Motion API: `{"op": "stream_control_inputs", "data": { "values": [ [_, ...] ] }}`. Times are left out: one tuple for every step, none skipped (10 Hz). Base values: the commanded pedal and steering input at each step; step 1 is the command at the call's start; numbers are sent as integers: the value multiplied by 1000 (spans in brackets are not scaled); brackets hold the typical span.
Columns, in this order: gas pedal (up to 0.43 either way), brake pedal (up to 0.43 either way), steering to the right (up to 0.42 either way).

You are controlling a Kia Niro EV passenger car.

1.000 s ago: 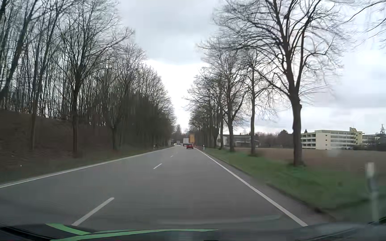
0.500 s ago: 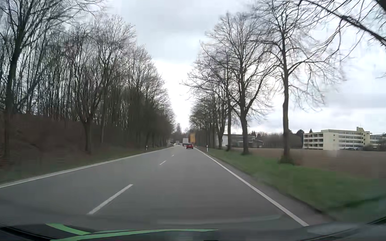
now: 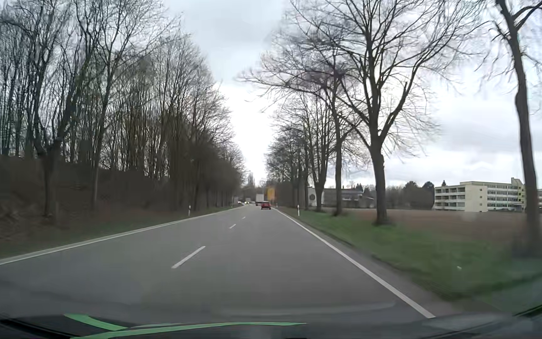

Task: Follow the waypoints while adhering to traffic rules and regulations

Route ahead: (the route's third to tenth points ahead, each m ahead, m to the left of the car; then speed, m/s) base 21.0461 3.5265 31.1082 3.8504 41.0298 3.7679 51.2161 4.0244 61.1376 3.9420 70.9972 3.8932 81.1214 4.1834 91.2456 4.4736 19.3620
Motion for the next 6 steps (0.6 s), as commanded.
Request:
{"op": "stream_control_inputs", "data": {
  "values": [
    [118, 0, 0],
    [118, 0, 1],
    [118, 0, 1],
    [118, 0, 1],
    [118, 0, 0],
    [118, 0, 1]
  ]
}}
